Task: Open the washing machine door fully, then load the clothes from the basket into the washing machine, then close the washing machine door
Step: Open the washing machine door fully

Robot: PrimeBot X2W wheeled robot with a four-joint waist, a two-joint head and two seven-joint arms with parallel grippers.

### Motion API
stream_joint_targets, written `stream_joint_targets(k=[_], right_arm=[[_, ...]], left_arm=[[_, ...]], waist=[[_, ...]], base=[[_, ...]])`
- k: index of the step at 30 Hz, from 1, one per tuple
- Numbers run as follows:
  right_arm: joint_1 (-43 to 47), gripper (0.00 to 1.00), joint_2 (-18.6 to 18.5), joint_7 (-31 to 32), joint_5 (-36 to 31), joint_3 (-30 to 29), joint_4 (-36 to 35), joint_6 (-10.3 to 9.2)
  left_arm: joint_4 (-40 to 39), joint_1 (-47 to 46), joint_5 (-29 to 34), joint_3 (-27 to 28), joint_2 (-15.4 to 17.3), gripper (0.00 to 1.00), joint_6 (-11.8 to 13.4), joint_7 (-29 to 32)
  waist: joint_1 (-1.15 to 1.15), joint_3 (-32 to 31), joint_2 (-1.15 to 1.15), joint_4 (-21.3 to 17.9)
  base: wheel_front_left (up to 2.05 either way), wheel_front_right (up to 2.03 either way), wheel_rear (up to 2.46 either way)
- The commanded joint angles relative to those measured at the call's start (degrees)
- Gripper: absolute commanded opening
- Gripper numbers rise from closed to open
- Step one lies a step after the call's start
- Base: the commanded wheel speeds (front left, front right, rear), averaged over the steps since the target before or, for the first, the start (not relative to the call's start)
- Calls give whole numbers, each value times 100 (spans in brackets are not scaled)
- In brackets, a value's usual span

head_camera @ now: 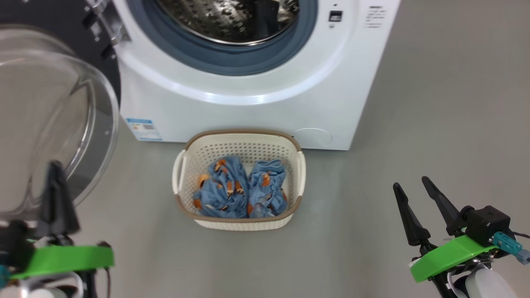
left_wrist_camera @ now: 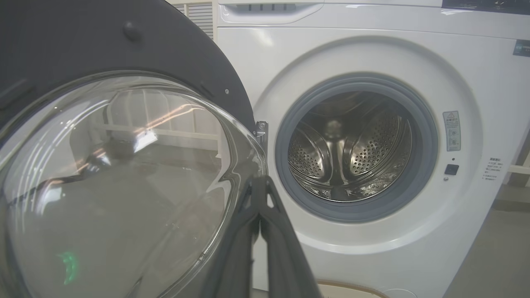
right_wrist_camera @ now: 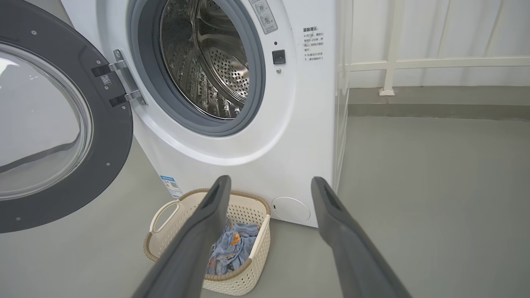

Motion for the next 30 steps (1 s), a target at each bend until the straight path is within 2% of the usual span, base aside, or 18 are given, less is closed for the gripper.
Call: stream_joint_targets(k=[1,2,3,4,5,6,18,30], right_arm=[[34,100,-29,-66,-73,121,-174,16],[31,100,-19,-67,-83,122,-205,16],[29,100,-10,-68,-94,128,-238,16],[30,100,-1,-69,-103,132,-274,16],[35,100,10,-70,-110,130,-312,16],[43,100,20,-71,-124,128,-353,16],[316,100,49,-74,-215,86,-798,16],[593,100,127,-75,-312,-49,-969,16]], left_arm=[[-91,25,8,95,120,0,-13,-29],[-71,83,4,31,118,11,-13,-29],[-46,143,12,-32,116,35,-13,-29],[-28,202,7,-83,115,49,-13,-29],[-21,257,-2,-121,113,84,-7,-29],[5,316,-6,-158,112,100,-4,-29],[109,864,-110,-361,108,100,190,-29],[156,1188,-172,-395,108,100,306,-29]], waist=[[0,-100,0,-154],[0,-116,0,-199],[0,-132,0,-242],[0,-153,0,-288],[0,-174,0,-330],[0,-194,0,-373],[0,-407,0,-747],[0,-508,0,-801]], base=[[0,0,0],[0,0,0],[0,0,0],[0,0,0],[0,0,0],[0,0,0],[0,0,0],[0,0,0]])
